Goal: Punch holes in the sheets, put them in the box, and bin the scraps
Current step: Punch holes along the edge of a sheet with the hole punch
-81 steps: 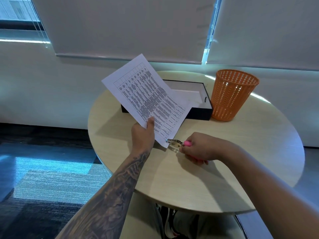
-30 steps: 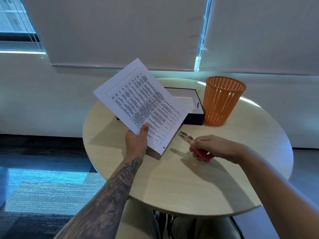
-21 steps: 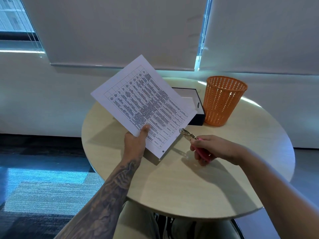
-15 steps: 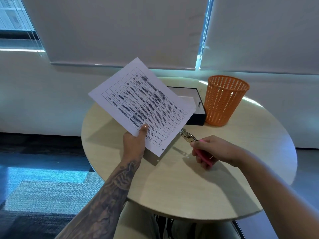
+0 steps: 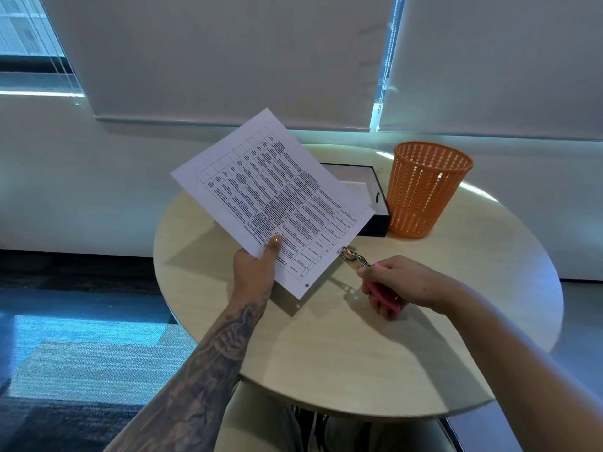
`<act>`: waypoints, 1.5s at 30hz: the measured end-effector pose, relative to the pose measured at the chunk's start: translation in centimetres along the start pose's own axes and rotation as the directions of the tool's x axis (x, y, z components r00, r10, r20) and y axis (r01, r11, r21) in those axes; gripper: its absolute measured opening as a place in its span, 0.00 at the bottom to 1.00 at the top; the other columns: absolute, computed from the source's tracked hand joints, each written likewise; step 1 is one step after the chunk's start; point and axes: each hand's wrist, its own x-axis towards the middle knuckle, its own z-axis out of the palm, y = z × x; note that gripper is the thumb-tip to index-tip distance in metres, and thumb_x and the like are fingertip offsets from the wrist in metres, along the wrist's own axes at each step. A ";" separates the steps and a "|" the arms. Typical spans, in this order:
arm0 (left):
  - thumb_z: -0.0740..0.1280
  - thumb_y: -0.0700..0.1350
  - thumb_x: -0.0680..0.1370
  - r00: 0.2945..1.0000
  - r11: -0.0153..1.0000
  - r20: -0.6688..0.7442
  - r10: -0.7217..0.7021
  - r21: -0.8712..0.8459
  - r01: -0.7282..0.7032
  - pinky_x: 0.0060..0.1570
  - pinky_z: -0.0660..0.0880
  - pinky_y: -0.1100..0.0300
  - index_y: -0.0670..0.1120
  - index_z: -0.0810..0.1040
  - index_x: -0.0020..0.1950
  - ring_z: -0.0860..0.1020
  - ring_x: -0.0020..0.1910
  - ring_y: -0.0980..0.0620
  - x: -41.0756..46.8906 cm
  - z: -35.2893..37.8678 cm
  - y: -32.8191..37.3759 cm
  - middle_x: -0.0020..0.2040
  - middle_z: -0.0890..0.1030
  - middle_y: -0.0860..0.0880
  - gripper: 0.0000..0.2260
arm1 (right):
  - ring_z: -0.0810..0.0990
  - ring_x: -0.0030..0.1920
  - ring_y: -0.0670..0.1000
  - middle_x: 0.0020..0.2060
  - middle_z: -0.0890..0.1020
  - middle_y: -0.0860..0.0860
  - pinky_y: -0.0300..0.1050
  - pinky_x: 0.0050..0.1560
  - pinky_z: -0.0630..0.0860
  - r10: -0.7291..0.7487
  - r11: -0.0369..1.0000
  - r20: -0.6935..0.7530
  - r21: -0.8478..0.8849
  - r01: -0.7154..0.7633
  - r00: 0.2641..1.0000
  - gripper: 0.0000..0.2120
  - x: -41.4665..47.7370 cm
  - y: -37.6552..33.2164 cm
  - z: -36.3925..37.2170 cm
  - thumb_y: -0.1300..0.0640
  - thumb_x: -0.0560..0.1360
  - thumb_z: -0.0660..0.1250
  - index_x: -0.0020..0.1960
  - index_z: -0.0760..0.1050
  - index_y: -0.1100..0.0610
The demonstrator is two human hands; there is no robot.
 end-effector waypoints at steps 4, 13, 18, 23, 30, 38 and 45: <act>0.73 0.48 0.76 1.000 1.000 0.002 0.005 -0.005 -0.005 0.48 0.82 0.53 0.49 0.82 0.50 0.85 0.48 0.51 0.0 0.0 0.0 0.46 0.86 0.53 0.05 | 0.79 0.34 0.59 0.34 0.82 0.60 0.53 0.39 0.77 0.002 1.000 -0.002 -0.013 -0.002 1.000 0.19 0.0 -0.1 0.2 0.47 0.82 0.63 0.44 0.77 0.63; 0.73 0.48 0.76 1.000 1.000 -0.004 -0.021 0.017 0.021 0.49 0.82 0.51 0.48 0.82 0.49 0.85 0.47 0.49 0.0 0.0 0.1 0.46 0.86 0.52 0.06 | 0.79 0.32 0.58 0.33 0.82 0.59 0.51 0.36 0.77 -0.001 0.999 -0.008 -0.053 0.001 1.000 0.21 0.3 -0.4 0.3 0.45 0.82 0.63 0.43 0.77 0.62; 0.74 0.49 0.75 1.000 0.999 -0.009 -0.017 0.028 0.017 0.48 0.82 0.51 0.45 0.82 0.53 0.85 0.47 0.49 0.0 0.0 0.1 0.46 0.86 0.51 0.10 | 0.78 0.31 0.57 0.31 0.81 0.58 0.49 0.34 0.76 -0.019 0.997 -0.012 -0.077 0.018 1.000 0.22 0.4 -0.4 0.2 0.44 0.83 0.62 0.42 0.77 0.62; 0.74 0.49 0.75 1.000 0.999 -0.005 -0.022 0.032 0.022 0.49 0.82 0.49 0.47 0.82 0.51 0.85 0.48 0.49 0.0 0.0 0.1 0.46 0.86 0.50 0.09 | 0.77 0.30 0.57 0.30 0.80 0.57 0.48 0.33 0.75 -0.013 0.996 -0.009 -0.090 0.012 1.000 0.23 0.5 -0.3 0.2 0.43 0.82 0.62 0.41 0.76 0.62; 0.73 0.49 0.76 1.000 0.999 -0.007 -0.005 0.033 0.005 0.48 0.83 0.46 0.47 0.82 0.52 0.86 0.47 0.48 -0.1 0.2 -0.2 0.48 0.86 0.48 0.08 | 0.77 0.28 0.56 0.30 0.79 0.58 0.47 0.31 0.73 0.015 0.990 0.003 -0.140 -0.015 1.000 0.22 1.2 -0.5 0.0 0.44 0.83 0.61 0.42 0.76 0.62; 0.72 0.48 0.77 1.000 0.994 0.010 0.020 0.104 -0.021 0.44 0.84 0.51 0.40 0.82 0.54 0.86 0.45 0.49 -0.2 0.5 -0.5 0.47 0.86 0.46 0.12 | 0.74 0.26 0.57 0.28 0.79 0.61 0.42 0.26 0.73 0.041 0.956 0.000 -0.291 -0.040 0.999 0.25 2.0 -0.6 -0.2 0.43 0.83 0.60 0.38 0.76 0.62; 0.70 0.46 0.79 0.996 0.983 0.057 0.063 0.170 -0.072 0.41 0.84 0.54 0.50 0.82 0.46 0.85 0.42 0.53 -0.6 0.5 -0.2 0.43 0.86 0.51 0.03 | 0.74 0.22 0.55 0.29 0.81 0.58 0.42 0.26 0.75 0.133 0.887 -0.009 -0.444 -0.123 0.991 0.24 2.8 -1.7 0.1 0.43 0.81 0.59 0.40 0.77 0.61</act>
